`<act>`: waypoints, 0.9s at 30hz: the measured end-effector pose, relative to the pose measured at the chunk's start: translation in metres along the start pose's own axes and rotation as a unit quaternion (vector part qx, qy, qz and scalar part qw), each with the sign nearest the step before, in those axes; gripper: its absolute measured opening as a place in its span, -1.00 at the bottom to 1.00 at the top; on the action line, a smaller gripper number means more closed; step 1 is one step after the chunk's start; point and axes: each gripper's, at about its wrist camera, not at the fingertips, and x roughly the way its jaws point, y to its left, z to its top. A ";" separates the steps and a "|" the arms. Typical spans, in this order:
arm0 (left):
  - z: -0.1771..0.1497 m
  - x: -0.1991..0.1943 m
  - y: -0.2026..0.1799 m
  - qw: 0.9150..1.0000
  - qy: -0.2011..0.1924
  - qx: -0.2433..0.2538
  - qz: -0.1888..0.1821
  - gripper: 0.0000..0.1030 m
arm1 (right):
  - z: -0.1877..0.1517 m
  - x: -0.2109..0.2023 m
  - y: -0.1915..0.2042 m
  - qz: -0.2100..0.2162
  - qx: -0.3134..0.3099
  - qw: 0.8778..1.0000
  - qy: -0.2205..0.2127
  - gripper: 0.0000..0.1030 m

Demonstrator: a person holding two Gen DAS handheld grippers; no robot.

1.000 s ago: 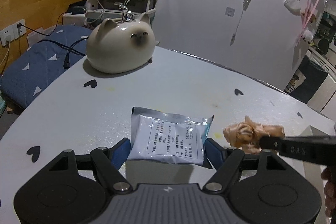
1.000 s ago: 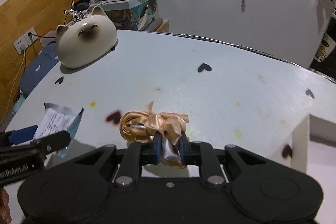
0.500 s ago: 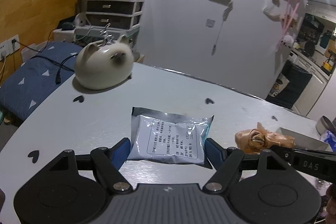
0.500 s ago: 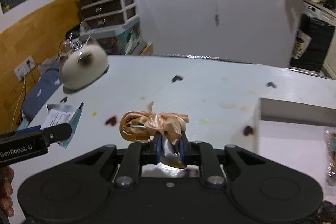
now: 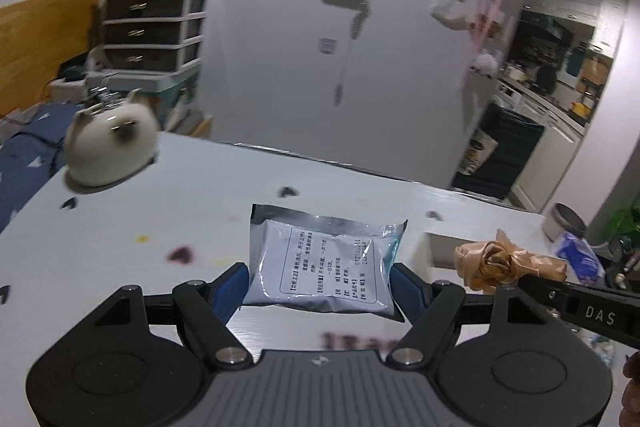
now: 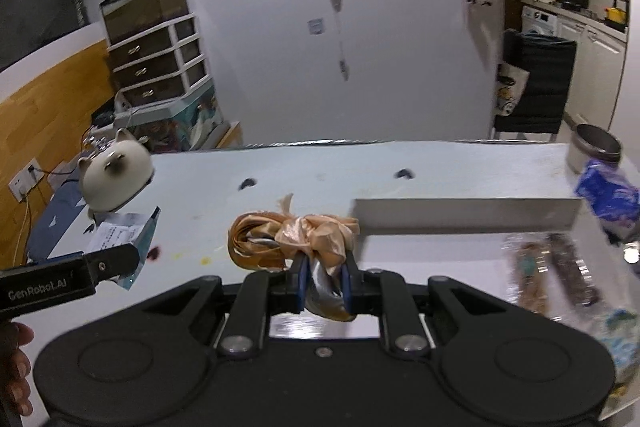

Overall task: Organize soft objects
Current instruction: 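Carry the sachet with the left tool while the right tool carries the ribbon bundle to the tray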

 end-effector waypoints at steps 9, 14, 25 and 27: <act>-0.003 0.023 -0.077 0.997 0.042 -0.001 -0.058 0.50 | -0.005 -0.022 -0.081 -0.032 0.035 0.999 -0.011 -0.66; 0.007 0.049 -0.114 0.994 0.059 0.014 -0.089 0.50 | -0.016 -0.022 -0.113 -0.057 0.048 0.997 0.001 -0.66; 0.015 0.141 -0.174 0.974 0.168 0.001 -0.153 0.50 | -0.029 -0.006 -0.142 -0.067 0.058 0.995 0.037 -0.66; 0.013 0.155 -0.181 0.971 0.185 -0.005 -0.151 0.50 | -0.032 -0.003 -0.142 -0.066 0.054 0.995 0.044 -0.66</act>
